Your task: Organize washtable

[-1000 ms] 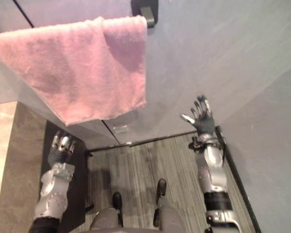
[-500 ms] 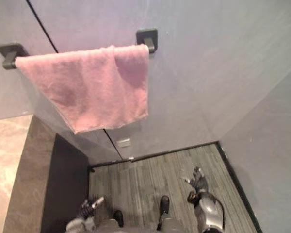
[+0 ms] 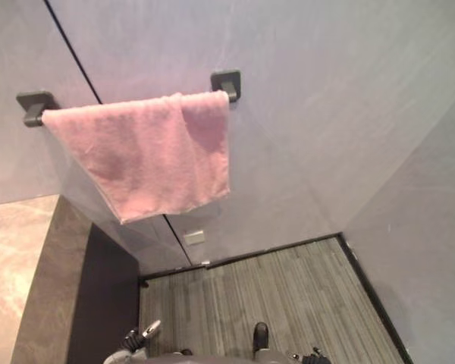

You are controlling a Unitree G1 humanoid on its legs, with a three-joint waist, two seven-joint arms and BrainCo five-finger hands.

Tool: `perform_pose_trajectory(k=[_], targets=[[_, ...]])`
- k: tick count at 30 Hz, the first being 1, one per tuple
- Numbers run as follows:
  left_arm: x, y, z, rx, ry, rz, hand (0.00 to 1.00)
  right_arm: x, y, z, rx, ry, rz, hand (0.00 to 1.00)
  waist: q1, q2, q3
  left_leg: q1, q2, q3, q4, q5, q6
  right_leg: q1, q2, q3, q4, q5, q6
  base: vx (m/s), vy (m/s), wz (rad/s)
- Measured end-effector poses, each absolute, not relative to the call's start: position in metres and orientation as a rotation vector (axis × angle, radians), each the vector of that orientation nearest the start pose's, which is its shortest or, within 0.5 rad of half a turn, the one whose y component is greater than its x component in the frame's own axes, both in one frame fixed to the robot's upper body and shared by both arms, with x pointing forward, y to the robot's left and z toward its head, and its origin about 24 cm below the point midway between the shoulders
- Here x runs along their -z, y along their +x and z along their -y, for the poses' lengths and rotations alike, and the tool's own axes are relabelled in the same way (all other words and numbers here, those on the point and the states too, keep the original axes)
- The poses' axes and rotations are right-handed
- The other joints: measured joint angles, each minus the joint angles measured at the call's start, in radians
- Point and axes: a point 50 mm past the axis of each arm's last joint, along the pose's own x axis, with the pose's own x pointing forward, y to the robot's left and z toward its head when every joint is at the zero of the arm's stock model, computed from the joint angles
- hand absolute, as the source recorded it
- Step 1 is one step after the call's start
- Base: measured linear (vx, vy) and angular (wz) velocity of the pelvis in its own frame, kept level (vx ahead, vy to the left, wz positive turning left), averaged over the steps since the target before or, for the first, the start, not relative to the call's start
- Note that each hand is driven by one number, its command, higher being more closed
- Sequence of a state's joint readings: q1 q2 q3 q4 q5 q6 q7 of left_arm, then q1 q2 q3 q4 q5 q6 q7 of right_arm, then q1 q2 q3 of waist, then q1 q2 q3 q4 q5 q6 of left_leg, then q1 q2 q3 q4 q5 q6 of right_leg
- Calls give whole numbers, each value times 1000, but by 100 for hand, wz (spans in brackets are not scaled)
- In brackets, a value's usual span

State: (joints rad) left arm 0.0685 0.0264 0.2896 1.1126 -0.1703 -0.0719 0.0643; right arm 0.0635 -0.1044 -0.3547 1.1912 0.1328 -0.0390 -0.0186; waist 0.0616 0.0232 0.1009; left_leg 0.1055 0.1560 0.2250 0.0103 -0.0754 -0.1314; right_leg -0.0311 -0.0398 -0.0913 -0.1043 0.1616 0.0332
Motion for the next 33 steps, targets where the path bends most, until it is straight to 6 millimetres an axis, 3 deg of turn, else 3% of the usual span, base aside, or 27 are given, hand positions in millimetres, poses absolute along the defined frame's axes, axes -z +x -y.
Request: perform_pose_trajectory(k=[3,5,6,7,8,9,10,11,12,13,14,15,17,19,21,24,28,32,33], targets=[[165,86,-197,-472,-260,-1074,0,166,72,225,474,202,-1149,0,1,-2,1,-29,9,-33,52,-19,-7,12,4,-32,1,-10,-5,-19,-6,27],[165,86,-196,-479,-274,-1073,0,164,82,225,450,187,-1130,0,0,13,2,-80,31,-63,114,-37,-8,7,22,-49,6,-9,-11,-33,-31,33],[165,84,-197,-482,-274,-1076,0,163,88,222,430,179,-1122,0,0,20,-1,-94,32,-88,112,-24,-25,3,24,-71,6,-6,-33,-5,-31,49],[165,84,-198,-483,-272,-1077,0,164,90,219,427,187,-1118,0,-1,5,-10,-111,29,-86,152,-29,-35,-16,8,-104,8,-3,-56,-23,-24,46],[164,89,-199,-487,-283,-1062,0,163,95,219,428,192,-1109,0,4,4,2,-169,49,-54,346,-90,-42,-29,3,-115,29,-1,-60,-19,8,31],[163,92,-200,-497,-292,-1048,0,160,104,220,432,198,-1071,0,9,14,16,-236,93,-1,719,-128,-38,-26,-3,-122,76,-16,-73,-12,-3,20],[165,84,-200,-505,-292,-1066,0,159,104,222,447,207,-1052,0,2,9,12,-200,95,55,837,-122,-34,-6,-19,-133,80,-22,-69,18,4,26],[166,82,-199,-504,-296,-1074,0,159,104,223,451,207,-1047,0,-6,13,12,-173,97,82,846,-119,-34,3,-25,-140,80,-23,-64,33,35,47],[166,80,-195,-496,-302,-1082,0,158,101,225,466,209,-1043,0,-23,31,8,-135,106,105,803,-81,-25,14,-27,-158,81,-24,-56,-6,116,82],[167,79,-191,-479,-312,-1093,0,158,99,229,491,218,-1042,0,-45,41,5,-75,85,140,642,-102,-43,4,-35,-197,84,-25,-44,-23,106,84],[168,76,-192,-484,-314,-1097,0,159,98,225,488,231,-1052,0,-47,37,-1,-42,61,164,561,-117,-41,-1,-47,-206,84,-26,-42,-47,120,78],[168,74,-194,-499,-319,-1095,0,162,92,219,483,246,-1069,0,-49,18,-6,19,19,193,415,-145,-39,-18,-66,-217,84,-30,-35,-69,122,52],[168,73,-194,-475,-292,-1112,0,162,90,220,513,270,-1066,0,-50,53,-18,86,-10,209,111,-190,18,-71,-48,-268,104,-20,-28,-122,181,57],[167,75,-198,-458,-261,-1110,0,164,87,215,509,284,-1079,0,-49,14,-8,95,-57,180,21,-132,39,-88,-87,-293,112,-9,-17,-113,38,48],[167,73,-201,-451,-240,-1115,0,164,84,218,516,276,-1084,0,-48,2,-15,100,-85,153,-17,-103,51,-103,-112,-300,140,-11,-14,-30,9,36],[168,73,-197,-444,-246,-1116,0,163,83,226,521,248,-1085,0,-49,13,-12,99,-120,135,-26,-90,69,-122,-157,-305,191,-15,4,5,48,16],[168,71,-196,-441,-239,-1112,0,162,84,229,516,236,-1081,0,-47,6,-4,112,-154,133,-31,-87,74,-142,-200,-292,255,-27,17,21,60,4],[167,71,-200,-436,-230,-1100,0,162,83,226,492,221,-1086,0,-51,-21,13,137,-175,120,-31,-85,91,-154,-240,-270,345,-57,30,-7,31,8],[167,71,-202,-445,-236,-1097,0,162,83,225,484,216,-1083,0,-51,-29,18,138,-178,113,-26,-85,102,-177,-248,-223,398,-58,31,-34,15,19]])
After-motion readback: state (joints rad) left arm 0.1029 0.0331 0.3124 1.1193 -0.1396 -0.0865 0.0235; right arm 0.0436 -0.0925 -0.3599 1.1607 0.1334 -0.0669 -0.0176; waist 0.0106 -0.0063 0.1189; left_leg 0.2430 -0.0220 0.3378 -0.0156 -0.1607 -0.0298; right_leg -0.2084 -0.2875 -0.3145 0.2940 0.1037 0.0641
